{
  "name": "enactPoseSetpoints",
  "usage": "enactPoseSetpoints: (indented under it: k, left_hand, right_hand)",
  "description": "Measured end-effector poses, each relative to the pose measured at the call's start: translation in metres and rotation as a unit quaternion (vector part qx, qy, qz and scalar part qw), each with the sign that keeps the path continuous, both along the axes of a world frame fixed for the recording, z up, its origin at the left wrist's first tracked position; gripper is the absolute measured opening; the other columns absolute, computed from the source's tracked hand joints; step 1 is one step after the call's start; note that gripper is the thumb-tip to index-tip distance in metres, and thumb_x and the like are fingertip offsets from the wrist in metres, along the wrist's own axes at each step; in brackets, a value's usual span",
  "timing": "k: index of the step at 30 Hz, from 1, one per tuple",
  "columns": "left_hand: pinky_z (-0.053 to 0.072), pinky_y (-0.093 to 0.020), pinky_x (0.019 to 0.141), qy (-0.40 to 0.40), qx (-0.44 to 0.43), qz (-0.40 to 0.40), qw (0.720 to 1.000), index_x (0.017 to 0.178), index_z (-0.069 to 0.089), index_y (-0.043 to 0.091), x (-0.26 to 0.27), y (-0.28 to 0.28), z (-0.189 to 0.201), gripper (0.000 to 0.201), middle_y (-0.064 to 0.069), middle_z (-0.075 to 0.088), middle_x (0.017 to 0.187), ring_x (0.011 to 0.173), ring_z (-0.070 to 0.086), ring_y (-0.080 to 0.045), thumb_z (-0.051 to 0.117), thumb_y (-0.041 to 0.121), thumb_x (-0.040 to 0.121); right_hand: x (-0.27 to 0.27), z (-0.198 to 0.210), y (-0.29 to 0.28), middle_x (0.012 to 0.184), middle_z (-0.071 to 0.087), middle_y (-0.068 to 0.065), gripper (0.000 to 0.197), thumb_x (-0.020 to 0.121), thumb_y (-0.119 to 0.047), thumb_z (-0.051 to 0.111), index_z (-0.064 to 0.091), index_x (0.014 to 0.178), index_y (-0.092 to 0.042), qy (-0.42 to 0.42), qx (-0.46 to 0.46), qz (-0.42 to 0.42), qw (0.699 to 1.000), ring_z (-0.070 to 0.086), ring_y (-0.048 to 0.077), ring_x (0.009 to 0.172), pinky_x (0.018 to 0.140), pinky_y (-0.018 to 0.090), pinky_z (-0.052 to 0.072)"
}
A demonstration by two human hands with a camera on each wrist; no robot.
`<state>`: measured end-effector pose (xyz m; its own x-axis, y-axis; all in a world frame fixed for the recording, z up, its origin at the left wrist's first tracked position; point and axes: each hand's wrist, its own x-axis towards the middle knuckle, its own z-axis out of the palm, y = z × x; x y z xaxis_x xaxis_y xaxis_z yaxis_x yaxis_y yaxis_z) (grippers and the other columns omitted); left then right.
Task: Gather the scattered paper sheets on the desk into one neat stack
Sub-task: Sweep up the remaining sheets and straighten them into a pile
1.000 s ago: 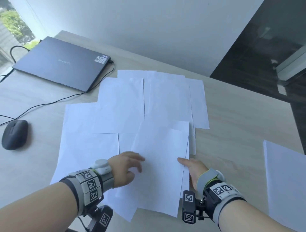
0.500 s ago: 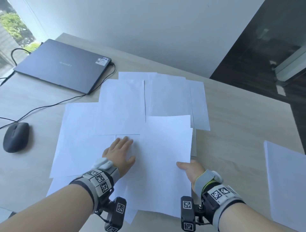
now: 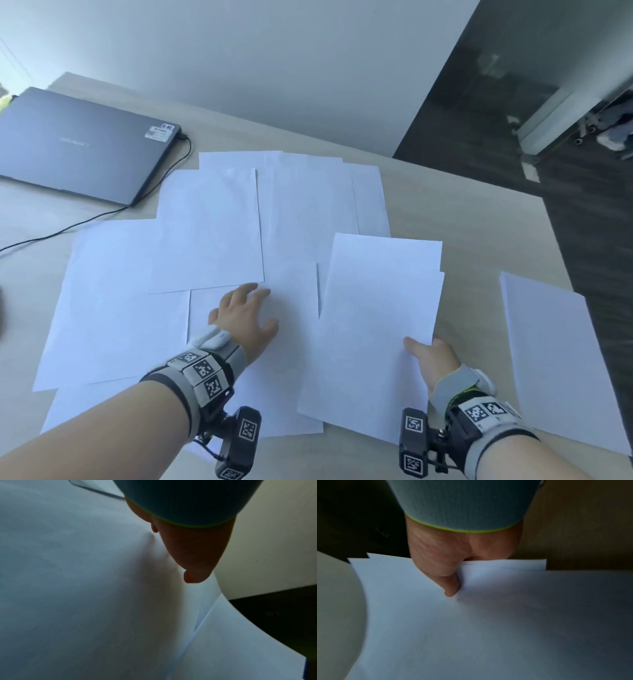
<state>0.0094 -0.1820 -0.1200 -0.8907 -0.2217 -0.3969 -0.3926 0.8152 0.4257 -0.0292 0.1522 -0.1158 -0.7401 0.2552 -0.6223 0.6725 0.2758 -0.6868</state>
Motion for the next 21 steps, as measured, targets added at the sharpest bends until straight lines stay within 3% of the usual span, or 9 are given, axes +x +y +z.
enactPoseSetpoints:
  k: [4, 6, 8, 10, 14, 17, 18, 19, 21]
  left_hand:
    - [0.045, -0.033, 0.103, -0.009, 0.234, 0.020, 0.972, 0.150, 0.041, 0.036, -0.013, 0.033, 0.016, 0.070, 0.016, 0.061, 0.136, 0.128, 0.056, -0.011, 0.066, 0.056, 0.087]
    - [0.052, -0.031, 0.098, -0.012, 0.352, 0.050, 0.935, 0.139, 0.056, 0.035, -0.022, 0.052, 0.033, 0.050, 0.015, 0.073, 0.117, 0.108, 0.070, -0.007, 0.071, 0.037, 0.091]
    - [0.056, -0.042, 0.099, 0.013, 0.406, 0.081, 0.910, 0.117, 0.072, 0.027, -0.031, 0.061, 0.048, 0.029, 0.008, 0.079, 0.104, 0.096, 0.076, -0.012, 0.073, 0.028, 0.088]
    - [0.056, -0.047, 0.100, 0.053, 0.435, 0.100, 0.893, 0.105, 0.075, 0.019, -0.041, 0.069, 0.063, 0.023, 0.001, 0.081, 0.100, 0.095, 0.077, -0.020, 0.073, 0.027, 0.084]
    - [0.058, -0.030, 0.087, 0.140, 0.430, 0.107, 0.886, 0.092, 0.073, 0.011, -0.053, 0.071, 0.087, 0.002, -0.001, 0.080, 0.097, 0.094, 0.075, -0.019, 0.071, 0.012, 0.093]
    - [0.053, -0.035, 0.097, 0.161, 0.408, 0.090, 0.894, 0.093, 0.074, 0.019, -0.054, 0.079, 0.090, 0.007, 0.007, 0.079, 0.101, 0.103, 0.073, -0.012, 0.073, 0.022, 0.087]
    - [0.052, -0.036, 0.100, 0.152, 0.394, 0.083, 0.903, 0.099, 0.075, 0.023, -0.052, 0.080, 0.086, 0.014, 0.011, 0.079, 0.104, 0.106, 0.071, -0.009, 0.072, 0.026, 0.086]
    - [0.050, -0.036, 0.102, 0.134, 0.381, 0.079, 0.912, 0.105, 0.074, 0.026, -0.050, 0.082, 0.083, 0.019, 0.013, 0.078, 0.107, 0.109, 0.070, -0.006, 0.072, 0.026, 0.087]
    - [0.049, -0.034, 0.103, 0.092, 0.346, 0.071, 0.931, 0.112, 0.070, 0.029, -0.046, 0.093, 0.075, 0.020, 0.015, 0.076, 0.111, 0.110, 0.068, -0.006, 0.068, 0.021, 0.094]
  right_hand:
    - [0.005, 0.012, -0.007, 0.094, 0.076, 0.005, 0.013, 0.096, -0.010, 0.062, 0.072, 0.104, -0.011, 0.025, -0.076, -0.026, 0.996, 0.070, 0.027, 0.087, 0.074, 0.036, 0.054]
    - [0.003, 0.021, -0.008, 0.104, 0.077, 0.009, 0.018, 0.096, -0.012, 0.063, 0.072, 0.111, -0.010, 0.037, -0.106, -0.030, 0.993, 0.072, 0.031, 0.096, 0.085, 0.042, 0.056]
    - [-0.003, 0.033, -0.010, 0.107, 0.077, 0.007, 0.018, 0.096, -0.013, 0.063, 0.073, 0.111, -0.013, 0.064, -0.132, -0.021, 0.989, 0.072, 0.031, 0.101, 0.092, 0.046, 0.055]
    - [-0.010, 0.050, -0.004, 0.107, 0.077, 0.007, 0.016, 0.096, -0.013, 0.063, 0.074, 0.109, -0.013, 0.090, -0.153, -0.027, 0.984, 0.072, 0.031, 0.102, 0.093, 0.046, 0.054]
    - [-0.021, 0.085, 0.004, 0.099, 0.079, 0.001, 0.014, 0.095, -0.007, 0.062, 0.073, 0.101, -0.014, 0.152, -0.169, -0.013, 0.974, 0.075, 0.019, 0.093, 0.088, 0.037, 0.055]
    - [-0.024, 0.099, 0.014, 0.056, 0.067, -0.020, 0.026, 0.094, -0.002, 0.063, 0.060, 0.070, -0.013, 0.184, -0.139, 0.020, 0.973, 0.063, -0.009, 0.055, 0.067, 0.008, 0.049]
    - [-0.024, 0.098, 0.017, 0.048, 0.061, -0.022, 0.032, 0.093, -0.001, 0.064, 0.057, 0.065, -0.015, 0.181, -0.123, 0.032, 0.975, 0.058, -0.010, 0.049, 0.061, 0.006, 0.046]
    - [-0.024, 0.093, 0.021, 0.052, 0.064, -0.021, 0.031, 0.092, -0.002, 0.066, 0.061, 0.065, -0.016, 0.169, -0.113, 0.056, 0.978, 0.060, -0.010, 0.053, 0.065, 0.010, 0.047]
    - [-0.023, 0.079, 0.030, 0.083, 0.077, -0.013, 0.019, 0.089, -0.006, 0.072, 0.074, 0.081, -0.023, 0.151, -0.097, 0.111, 0.977, 0.072, 0.003, 0.083, 0.086, 0.028, 0.052]
